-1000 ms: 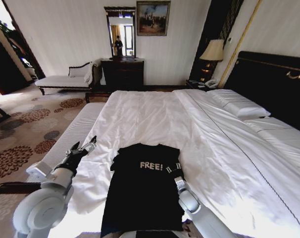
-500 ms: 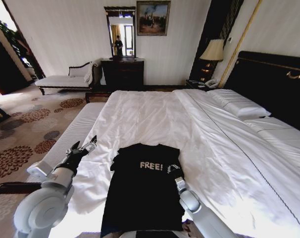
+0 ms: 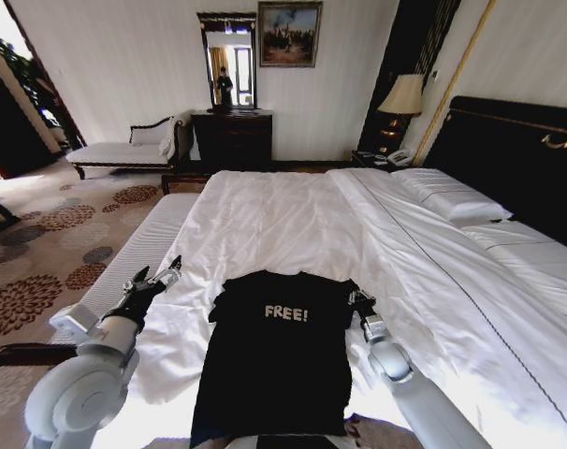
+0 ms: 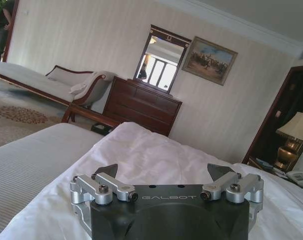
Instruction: Fold the clothes on the bed.
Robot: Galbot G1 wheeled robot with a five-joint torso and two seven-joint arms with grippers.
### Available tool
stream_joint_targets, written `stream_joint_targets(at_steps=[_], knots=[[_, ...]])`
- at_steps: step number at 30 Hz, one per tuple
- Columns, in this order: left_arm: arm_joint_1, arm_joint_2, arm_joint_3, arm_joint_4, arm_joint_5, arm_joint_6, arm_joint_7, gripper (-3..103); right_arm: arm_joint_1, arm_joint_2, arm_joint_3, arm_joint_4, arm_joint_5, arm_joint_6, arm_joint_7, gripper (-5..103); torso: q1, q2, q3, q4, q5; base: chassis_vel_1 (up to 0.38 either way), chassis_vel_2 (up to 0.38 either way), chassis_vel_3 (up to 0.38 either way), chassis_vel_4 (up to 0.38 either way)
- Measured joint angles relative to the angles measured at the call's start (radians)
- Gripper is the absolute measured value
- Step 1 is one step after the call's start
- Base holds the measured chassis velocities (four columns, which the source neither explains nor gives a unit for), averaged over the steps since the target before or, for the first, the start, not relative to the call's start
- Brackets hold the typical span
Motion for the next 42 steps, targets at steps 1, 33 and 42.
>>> stream_joint_targets(at_steps=[1,33,42], knots=[[0.000,-0.002,0.003,0.000,0.002,0.000,0.000,100,-0.009,-0.002,0.007,0.002,0.000,0.000,0.003,0,0.000,0.000,0.000,-0.0001,0.0001,0.000,0.000,0.000,0.000],[0.001,-0.022,0.011,0.000,0.015,0.000,-0.010,100,-0.101,0.068,0.051,0.060,0.047,-0.053,0.158,30,0.000,0.000,0.000,0.0004,0.0000,0.000,0.000,0.000,0.000],[-0.010,-0.017,0.009,0.000,-0.012,0.000,-0.016,100,-0.166,0.090,0.169,0.272,0.166,-0.076,0.203,57,0.000,0.000,0.000,0.0000,-0.0003,0.000,0.000,0.000,0.000]])
